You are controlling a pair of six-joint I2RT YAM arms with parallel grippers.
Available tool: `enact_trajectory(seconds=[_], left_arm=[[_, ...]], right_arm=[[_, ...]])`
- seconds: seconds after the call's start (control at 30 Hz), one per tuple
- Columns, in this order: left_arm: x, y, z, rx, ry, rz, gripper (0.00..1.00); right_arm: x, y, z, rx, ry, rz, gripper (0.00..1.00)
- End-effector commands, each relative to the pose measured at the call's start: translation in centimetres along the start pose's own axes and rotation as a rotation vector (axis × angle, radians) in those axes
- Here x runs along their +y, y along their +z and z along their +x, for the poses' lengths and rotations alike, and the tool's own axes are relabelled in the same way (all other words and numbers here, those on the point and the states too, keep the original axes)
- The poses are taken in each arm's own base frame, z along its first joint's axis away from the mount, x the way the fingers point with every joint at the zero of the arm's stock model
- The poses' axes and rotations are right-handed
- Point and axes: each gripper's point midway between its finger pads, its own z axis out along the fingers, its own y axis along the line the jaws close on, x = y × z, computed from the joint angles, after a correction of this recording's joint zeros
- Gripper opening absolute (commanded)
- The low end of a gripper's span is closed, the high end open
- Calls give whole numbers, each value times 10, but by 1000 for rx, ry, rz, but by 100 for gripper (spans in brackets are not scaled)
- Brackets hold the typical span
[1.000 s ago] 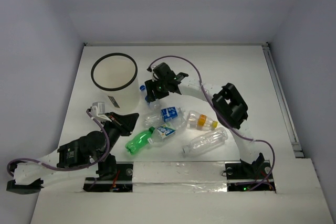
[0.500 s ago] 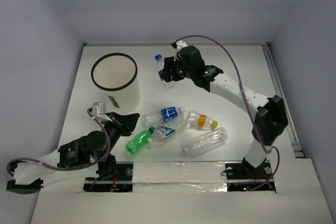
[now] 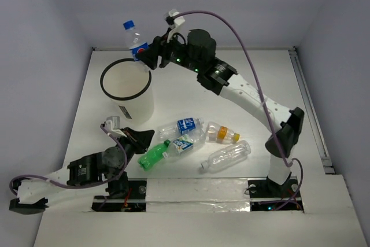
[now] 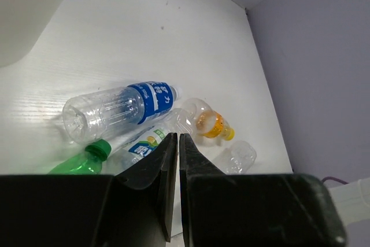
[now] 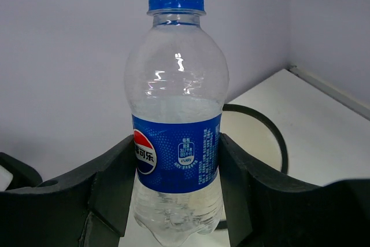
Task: Put the plastic bottles in the bin
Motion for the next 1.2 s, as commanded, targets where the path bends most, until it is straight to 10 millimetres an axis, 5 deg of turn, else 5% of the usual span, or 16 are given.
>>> enact_trajectory(seconds=[0.0, 0.03, 0.2, 0.27, 0.3, 0.53, 0.9, 0.93, 0.97, 1.0, 1.07, 1.1, 1.13, 1.17], left_arm=[[2, 5, 10, 12, -33, -35, 4], [1, 6, 13, 23, -35, -29, 4], [-1, 10, 31, 60, -24, -13, 5], [1, 13, 36, 68, -14, -21, 5], [2, 14, 40, 73, 2, -32, 6], [-4, 23, 56, 94, 41, -19, 10], [-11, 37, 65, 89, 118, -55, 22], [-15, 38, 60, 79, 128, -51, 23], [-16, 40, 57, 68, 134, -57, 24], [-15, 43, 55, 61, 153, -71, 25], [-18, 51, 48, 42, 188, -89, 28], [-18, 55, 47, 42, 205, -97, 28], [-23, 59, 47, 58, 205, -79, 29], [-24, 64, 46, 63, 239, -74, 28]], right_arm=[[13, 29, 9, -14, -17, -68, 50], [13, 33, 1, -33, -36, -62, 51], [9, 59, 21, -20, -30, -71, 51], [7, 71, 44, 18, -23, -70, 53], [8, 74, 39, 6, -25, -76, 53], [-1, 79, 69, 55, -33, -70, 73], [8, 66, 59, 18, -35, -104, 79], [16, 57, 36, -33, -45, -115, 79], [17, 51, 26, -57, -47, -105, 77], [12, 46, 38, -36, -43, -87, 76], [7, 20, 19, -92, -52, -22, 62], [14, 7, -14, -166, -58, -9, 54], [2, -2, 7, -131, -52, 40, 44], [-8, -15, -1, -164, -50, 105, 30]])
